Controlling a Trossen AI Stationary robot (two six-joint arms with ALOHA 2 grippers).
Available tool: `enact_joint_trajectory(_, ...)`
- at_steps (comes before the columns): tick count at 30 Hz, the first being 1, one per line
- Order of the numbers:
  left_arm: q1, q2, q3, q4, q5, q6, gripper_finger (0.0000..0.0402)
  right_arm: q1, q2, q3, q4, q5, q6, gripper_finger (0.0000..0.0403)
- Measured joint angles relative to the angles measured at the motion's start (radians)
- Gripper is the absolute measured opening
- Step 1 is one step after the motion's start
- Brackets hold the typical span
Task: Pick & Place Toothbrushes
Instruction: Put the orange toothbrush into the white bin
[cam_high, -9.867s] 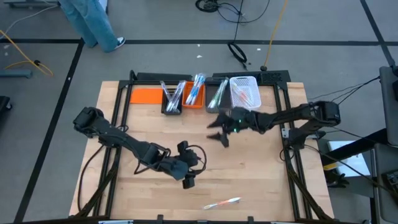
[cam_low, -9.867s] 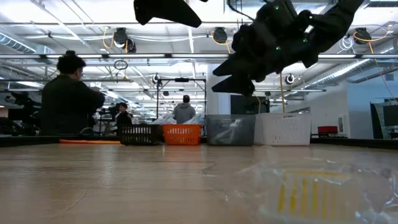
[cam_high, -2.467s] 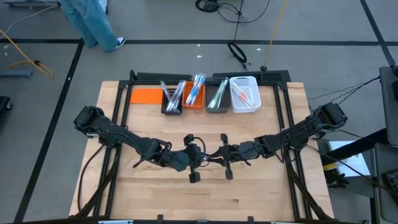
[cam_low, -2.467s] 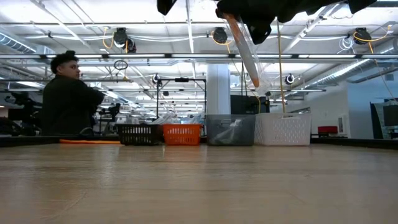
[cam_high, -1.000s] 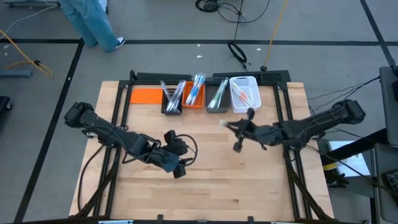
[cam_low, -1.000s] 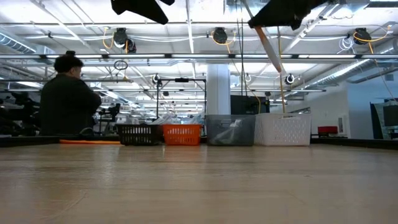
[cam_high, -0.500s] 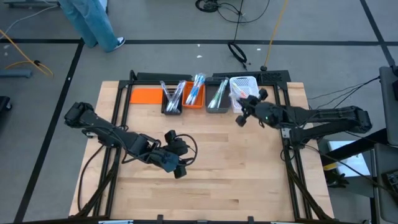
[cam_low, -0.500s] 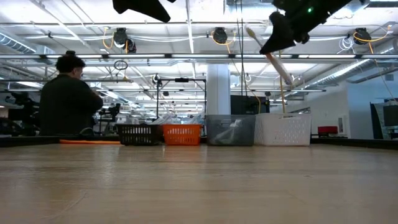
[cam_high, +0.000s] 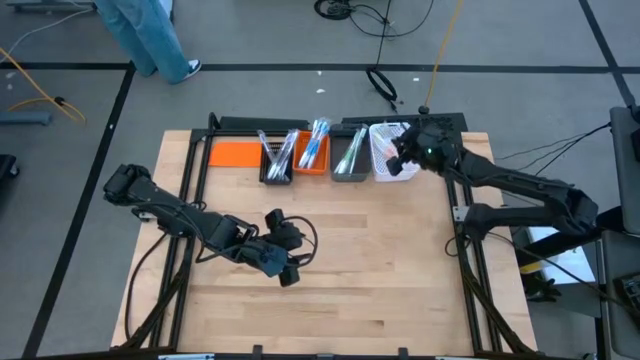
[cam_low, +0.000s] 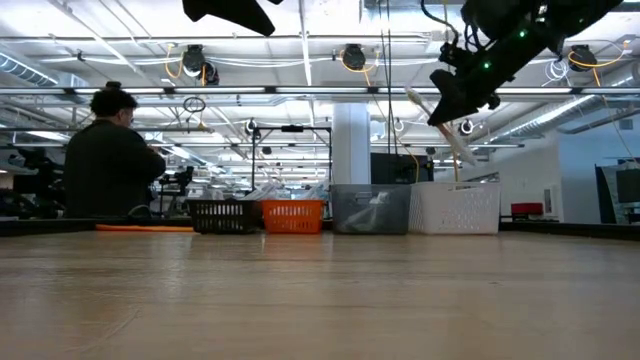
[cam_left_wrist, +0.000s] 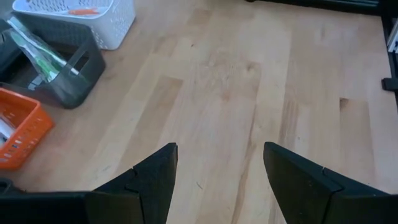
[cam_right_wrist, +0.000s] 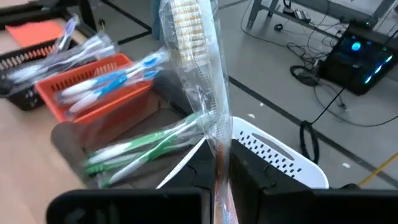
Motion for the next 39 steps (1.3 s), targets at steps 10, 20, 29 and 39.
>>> enact_joint_trajectory(10,0.008,0.000,0.000,0.009,0.000,0.110,0.0241,-0.181,0.087,-0.007,0.028,-0.166,-0.052,0.0016)
enact_joint_trajectory(20,0.045,0.000,0.000,0.034,0.000,0.124,0.0241,-0.309,0.253,-0.008,0.079,-0.311,-0.048,0.0016)
enact_joint_trajectory(29,0.055,0.000,0.000,0.030,0.000,0.129,0.0241,-0.364,0.371,-0.008,0.135,-0.414,-0.007,0.0019)
enact_joint_trajectory(39,0.055,0.009,-0.001,0.028,0.001,0.150,0.0241,-0.373,0.387,-0.008,0.140,-0.412,-0.028,0.0076)
